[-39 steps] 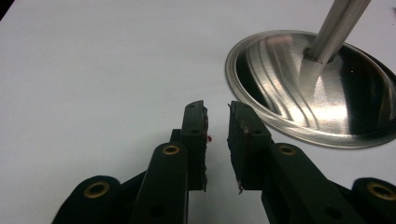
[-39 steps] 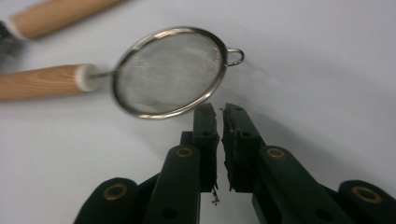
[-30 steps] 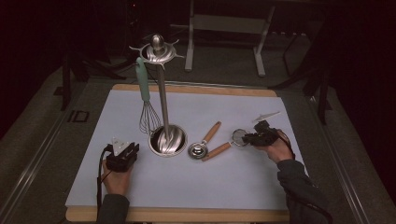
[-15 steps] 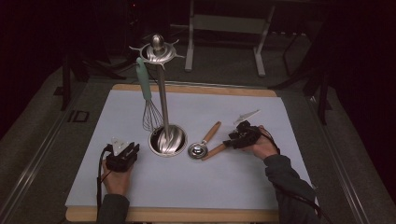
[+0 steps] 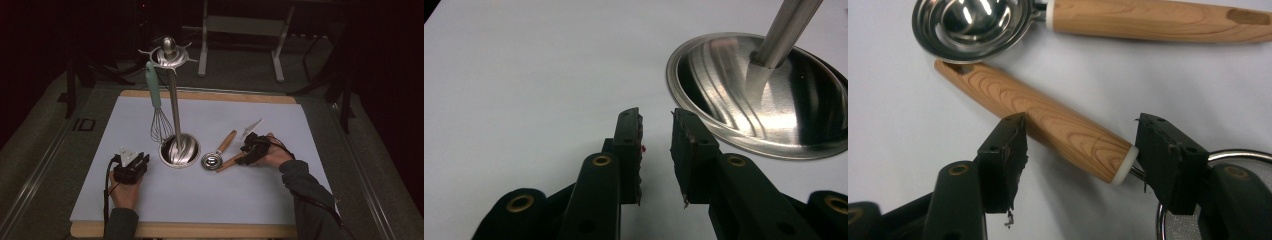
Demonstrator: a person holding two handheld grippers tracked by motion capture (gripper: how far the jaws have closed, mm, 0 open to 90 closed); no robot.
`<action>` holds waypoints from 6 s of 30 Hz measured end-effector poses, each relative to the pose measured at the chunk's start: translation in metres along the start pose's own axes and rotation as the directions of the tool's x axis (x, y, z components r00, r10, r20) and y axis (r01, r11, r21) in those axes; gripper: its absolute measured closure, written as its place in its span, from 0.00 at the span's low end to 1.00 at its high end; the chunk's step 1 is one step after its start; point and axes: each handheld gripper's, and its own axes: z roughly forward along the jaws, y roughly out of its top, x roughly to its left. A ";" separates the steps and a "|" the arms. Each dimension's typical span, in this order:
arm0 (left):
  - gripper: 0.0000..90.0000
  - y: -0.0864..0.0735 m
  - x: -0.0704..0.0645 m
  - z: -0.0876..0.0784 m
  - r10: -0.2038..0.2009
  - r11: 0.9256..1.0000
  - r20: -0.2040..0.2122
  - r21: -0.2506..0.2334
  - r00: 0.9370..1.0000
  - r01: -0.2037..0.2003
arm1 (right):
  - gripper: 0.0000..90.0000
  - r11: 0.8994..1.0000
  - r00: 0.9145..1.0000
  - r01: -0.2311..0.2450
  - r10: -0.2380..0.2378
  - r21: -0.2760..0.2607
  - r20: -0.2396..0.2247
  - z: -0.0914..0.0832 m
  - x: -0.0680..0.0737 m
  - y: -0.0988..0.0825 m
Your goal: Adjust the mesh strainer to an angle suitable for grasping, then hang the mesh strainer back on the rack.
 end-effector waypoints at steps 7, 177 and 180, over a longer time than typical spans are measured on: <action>0.81 0.000 0.000 0.000 0.002 1.000 -0.001 0.000 1.000 -0.002 | 0.48 0.993 0.997 0.077 -0.078 0.087 0.007 0.001 0.002 -0.001; 0.80 0.000 0.000 -0.001 0.006 1.000 -0.001 -0.003 1.000 -0.006 | 0.76 0.862 0.992 0.091 -0.124 -0.498 -0.033 -0.150 0.068 0.086; 0.80 0.000 0.000 -0.001 0.006 1.000 -0.001 -0.003 1.000 -0.006 | 0.76 0.852 0.991 0.094 -0.129 -0.515 -0.031 -0.154 0.069 0.090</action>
